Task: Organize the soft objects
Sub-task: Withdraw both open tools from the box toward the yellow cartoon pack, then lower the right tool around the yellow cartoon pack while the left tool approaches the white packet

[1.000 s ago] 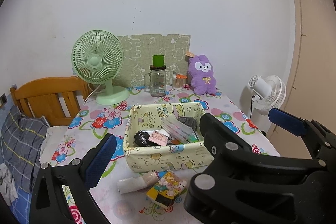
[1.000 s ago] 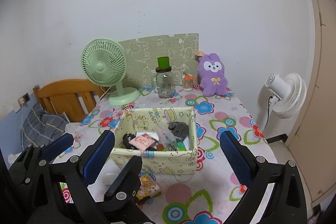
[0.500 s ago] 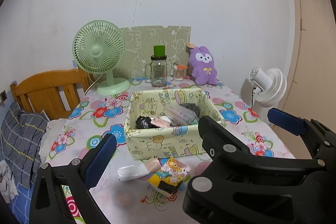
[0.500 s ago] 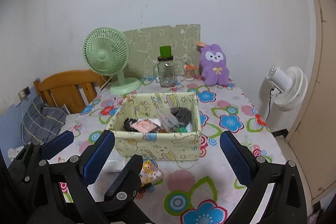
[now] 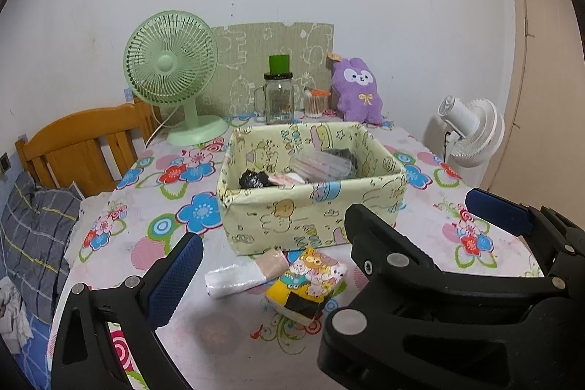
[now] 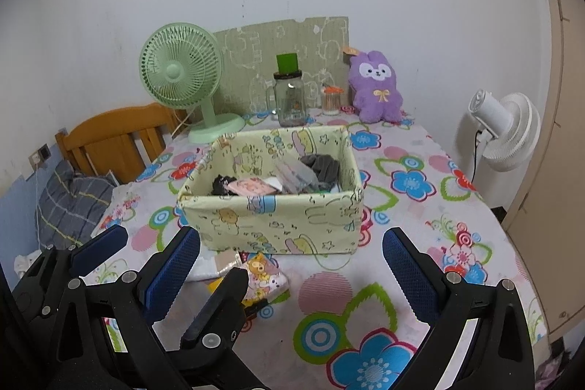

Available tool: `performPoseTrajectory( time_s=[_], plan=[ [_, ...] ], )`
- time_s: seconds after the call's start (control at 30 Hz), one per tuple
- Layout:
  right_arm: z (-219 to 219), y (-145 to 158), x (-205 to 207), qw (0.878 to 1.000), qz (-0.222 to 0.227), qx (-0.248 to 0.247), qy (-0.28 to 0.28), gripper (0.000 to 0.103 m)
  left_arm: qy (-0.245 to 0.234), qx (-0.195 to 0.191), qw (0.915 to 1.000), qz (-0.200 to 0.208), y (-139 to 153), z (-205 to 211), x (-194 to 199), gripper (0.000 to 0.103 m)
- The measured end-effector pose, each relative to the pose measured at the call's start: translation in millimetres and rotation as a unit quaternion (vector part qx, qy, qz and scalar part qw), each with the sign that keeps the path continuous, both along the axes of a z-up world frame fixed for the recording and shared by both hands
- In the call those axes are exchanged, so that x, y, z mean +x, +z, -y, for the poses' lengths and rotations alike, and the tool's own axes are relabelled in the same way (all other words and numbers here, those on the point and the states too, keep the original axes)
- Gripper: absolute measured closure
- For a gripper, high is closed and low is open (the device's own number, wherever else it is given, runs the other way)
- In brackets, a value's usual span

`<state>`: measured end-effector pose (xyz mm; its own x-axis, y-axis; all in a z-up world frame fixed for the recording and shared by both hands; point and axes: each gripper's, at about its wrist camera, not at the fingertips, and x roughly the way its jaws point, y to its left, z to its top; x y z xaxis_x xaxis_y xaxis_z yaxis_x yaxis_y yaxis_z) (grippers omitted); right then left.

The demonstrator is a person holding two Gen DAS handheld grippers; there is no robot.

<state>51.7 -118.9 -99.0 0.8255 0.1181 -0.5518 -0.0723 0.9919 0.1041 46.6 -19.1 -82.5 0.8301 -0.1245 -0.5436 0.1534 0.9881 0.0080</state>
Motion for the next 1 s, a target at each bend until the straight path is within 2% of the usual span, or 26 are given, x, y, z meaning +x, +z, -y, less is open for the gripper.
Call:
performPoseTrajectory(
  time_s=[0.5, 0.77, 1.0],
  plan=[
    [-12, -39, 11, 0.999, -0.036, 0.003, 0.007, 0.002, 0.008, 0.001, 0.9991, -0.041, -34, -12, 11, 0.001],
    [-18, -63, 26, 0.997, -0.076, 0.011, 0.010, 0.005, 0.013, 0.003, 0.9976, -0.068, -56, -21, 21, 0.001],
    [-20, -79, 41, 0.994, -0.110, 0.022, -0.001, 0.009, 0.018, 0.016, 0.9963, -0.082, -67, -30, 30, 0.006]
  ],
)
